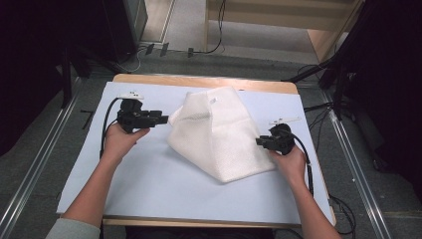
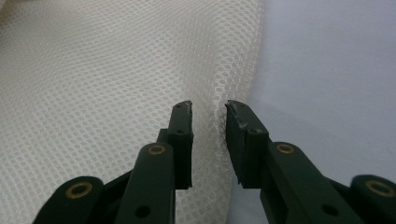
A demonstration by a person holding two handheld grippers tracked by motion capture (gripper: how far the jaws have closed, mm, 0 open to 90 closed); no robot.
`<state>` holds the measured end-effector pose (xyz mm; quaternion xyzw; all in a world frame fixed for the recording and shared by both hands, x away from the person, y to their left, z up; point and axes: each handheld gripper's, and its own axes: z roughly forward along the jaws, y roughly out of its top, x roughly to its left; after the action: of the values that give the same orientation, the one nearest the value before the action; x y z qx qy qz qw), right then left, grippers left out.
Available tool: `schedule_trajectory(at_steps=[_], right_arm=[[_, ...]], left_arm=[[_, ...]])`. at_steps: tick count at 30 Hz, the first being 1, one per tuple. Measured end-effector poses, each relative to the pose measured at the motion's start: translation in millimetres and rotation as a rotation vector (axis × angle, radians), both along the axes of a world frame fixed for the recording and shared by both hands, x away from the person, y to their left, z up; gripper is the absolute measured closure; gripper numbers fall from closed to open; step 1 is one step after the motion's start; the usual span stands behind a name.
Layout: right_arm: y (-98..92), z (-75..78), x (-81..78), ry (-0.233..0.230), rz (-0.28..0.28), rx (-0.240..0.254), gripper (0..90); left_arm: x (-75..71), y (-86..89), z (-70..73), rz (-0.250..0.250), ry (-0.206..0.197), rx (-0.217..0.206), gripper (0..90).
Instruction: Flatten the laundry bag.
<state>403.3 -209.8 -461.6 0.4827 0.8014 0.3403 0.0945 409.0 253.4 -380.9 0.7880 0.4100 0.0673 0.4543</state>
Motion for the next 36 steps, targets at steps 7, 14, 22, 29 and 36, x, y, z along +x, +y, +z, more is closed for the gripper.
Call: schedule_trajectory(at_steps=[7,14,22,29,36], right_arm=[[1.6,-5.9,2.5,0.007,-0.016,0.008,73.4],[0.7,-6.8,3.2,0.006,-0.013,-0.007,84.3],[-0.5,-1.8,3.4,0.0,-0.009,-0.012,88.9],[-9.8,1.2,6.6,-0.002,-0.037,0.002,88.9],[-16.1,1.1,10.6,-0.006,-0.056,0.009,88.9]], left_arm=[[11.8,-14.4,-8.7,-0.022,0.028,0.014,61.0],[13.8,-22.2,-12.1,-0.049,0.072,0.051,84.9],[2.1,4.2,2.4,-0.039,0.034,0.012,85.5],[-3.5,29.9,3.4,-0.011,0.043,-0.028,85.6],[-6.1,40.6,1.7,0.017,0.046,-0.026,85.6]])
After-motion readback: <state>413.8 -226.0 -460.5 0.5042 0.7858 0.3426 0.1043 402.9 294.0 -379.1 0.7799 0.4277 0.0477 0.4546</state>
